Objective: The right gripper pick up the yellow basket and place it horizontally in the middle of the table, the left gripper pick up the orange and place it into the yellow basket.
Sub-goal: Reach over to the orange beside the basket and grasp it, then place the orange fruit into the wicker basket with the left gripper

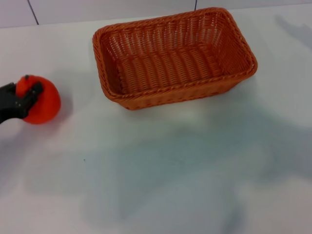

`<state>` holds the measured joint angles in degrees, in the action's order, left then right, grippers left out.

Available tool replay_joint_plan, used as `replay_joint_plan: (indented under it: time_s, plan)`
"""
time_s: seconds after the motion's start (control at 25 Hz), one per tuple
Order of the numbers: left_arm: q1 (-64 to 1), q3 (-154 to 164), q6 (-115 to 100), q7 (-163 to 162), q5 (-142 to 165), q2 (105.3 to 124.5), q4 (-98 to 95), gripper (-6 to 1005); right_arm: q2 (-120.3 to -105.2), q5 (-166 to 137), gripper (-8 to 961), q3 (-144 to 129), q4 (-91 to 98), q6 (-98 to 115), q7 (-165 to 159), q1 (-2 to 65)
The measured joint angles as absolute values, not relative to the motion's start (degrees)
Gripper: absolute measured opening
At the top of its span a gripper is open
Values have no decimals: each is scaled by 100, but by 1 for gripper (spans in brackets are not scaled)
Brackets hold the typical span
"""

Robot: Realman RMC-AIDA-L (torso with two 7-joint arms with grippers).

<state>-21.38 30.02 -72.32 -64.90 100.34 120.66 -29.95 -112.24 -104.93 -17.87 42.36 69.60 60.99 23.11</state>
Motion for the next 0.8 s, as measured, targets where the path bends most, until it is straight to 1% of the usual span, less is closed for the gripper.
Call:
replay_joint_plan:
  time_s: [0.16, 0.36, 0.44, 0.52, 0.56, 0.68, 0.8]
  plan:
    - [-2281, 2831, -7293, -6761, 9967, 12064, -3103, 272, -11230, -10493, 921, -1782, 4202, 6964, 6100, 2303]
    - [-2584, 2777, -7306, -6893, 9650, 12112, -3119, 228, -11232, -10494, 921, -1786, 4136, 6965, 6128, 2311]
    - [-2827, 2784, -7338, -6955, 9541, 12168, -3096, 213, -11233, -10494, 921, -1794, 4093, 6964, 6139, 2325]
    - [-3148, 2861, -7403, -7095, 9524, 12288, -3101, 199, -11227, -10494, 921, -1802, 4045, 6969, 6140, 2342]
    - [-3148, 2861, -7403, -7095, 9524, 12288, -3101, 191, -11224, -10494, 921, -1808, 4026, 6975, 6142, 2347]
    - [-3430, 2945, -7440, -7257, 9508, 12369, -3049, 173, -11227, -10494, 921, -1825, 4005, 6979, 6154, 2358]
    - [-3722, 3005, -7438, -7310, 9500, 12384, -2755, 156, -11240, -10504, 922, -1828, 4005, 6978, 6161, 2363]
